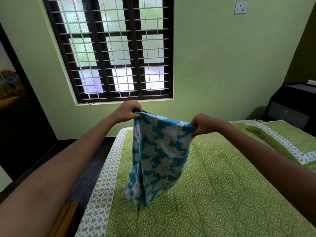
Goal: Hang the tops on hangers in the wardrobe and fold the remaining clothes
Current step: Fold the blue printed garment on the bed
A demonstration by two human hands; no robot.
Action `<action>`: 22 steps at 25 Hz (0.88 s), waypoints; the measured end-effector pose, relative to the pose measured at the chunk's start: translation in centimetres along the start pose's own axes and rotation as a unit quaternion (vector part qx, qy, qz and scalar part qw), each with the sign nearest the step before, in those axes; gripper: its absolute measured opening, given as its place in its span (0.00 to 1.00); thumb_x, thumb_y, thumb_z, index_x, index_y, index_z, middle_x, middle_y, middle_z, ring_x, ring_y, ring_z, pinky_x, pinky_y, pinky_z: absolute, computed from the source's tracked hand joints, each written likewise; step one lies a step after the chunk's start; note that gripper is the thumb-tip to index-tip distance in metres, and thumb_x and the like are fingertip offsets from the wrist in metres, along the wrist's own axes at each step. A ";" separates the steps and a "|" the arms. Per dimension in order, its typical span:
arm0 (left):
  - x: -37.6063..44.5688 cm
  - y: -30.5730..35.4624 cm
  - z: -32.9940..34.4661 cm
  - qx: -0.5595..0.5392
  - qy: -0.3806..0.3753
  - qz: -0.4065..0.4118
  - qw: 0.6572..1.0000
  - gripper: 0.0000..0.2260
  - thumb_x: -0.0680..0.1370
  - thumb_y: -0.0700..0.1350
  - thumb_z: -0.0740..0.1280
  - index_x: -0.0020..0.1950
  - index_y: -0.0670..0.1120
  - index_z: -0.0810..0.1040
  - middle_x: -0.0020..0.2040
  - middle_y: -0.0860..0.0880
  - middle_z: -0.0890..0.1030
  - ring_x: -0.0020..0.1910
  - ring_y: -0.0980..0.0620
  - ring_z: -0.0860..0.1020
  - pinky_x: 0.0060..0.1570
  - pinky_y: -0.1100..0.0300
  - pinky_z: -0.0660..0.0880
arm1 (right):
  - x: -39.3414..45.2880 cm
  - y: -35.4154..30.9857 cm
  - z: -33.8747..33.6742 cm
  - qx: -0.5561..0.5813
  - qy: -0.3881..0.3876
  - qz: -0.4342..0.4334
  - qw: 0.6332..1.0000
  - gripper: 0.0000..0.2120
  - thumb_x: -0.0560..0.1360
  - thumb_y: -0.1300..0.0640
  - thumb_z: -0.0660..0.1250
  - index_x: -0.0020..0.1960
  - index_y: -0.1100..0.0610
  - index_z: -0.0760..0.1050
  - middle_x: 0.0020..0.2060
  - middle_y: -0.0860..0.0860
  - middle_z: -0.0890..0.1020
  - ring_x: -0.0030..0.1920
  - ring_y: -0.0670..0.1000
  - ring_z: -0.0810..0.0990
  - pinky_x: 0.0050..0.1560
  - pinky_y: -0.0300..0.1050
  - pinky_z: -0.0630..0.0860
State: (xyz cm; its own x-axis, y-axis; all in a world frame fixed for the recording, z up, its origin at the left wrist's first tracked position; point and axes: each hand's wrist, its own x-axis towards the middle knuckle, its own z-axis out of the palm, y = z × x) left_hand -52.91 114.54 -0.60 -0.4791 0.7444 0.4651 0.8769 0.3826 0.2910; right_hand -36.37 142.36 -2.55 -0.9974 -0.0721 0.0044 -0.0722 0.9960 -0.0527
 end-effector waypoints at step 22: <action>3.5 7.0 5.3 -0.037 -0.110 0.002 0.993 0.07 0.70 0.36 0.73 0.47 0.37 0.83 0.41 0.42 0.82 0.35 0.54 0.72 0.31 0.75 0.63 | -10.3 4.4 -0.6 0.023 0.149 0.208 0.966 0.12 0.74 0.50 0.68 0.50 0.59 0.81 0.37 0.55 0.79 0.41 0.57 0.78 0.37 0.42 0.64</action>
State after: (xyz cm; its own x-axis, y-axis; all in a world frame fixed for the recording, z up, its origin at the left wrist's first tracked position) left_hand -48.25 122.68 -1.36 -0.4479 0.8508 0.2747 0.8700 0.3439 0.3534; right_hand -26.42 147.50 -2.20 -0.8962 0.3593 0.2602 0.3284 0.9317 -0.1555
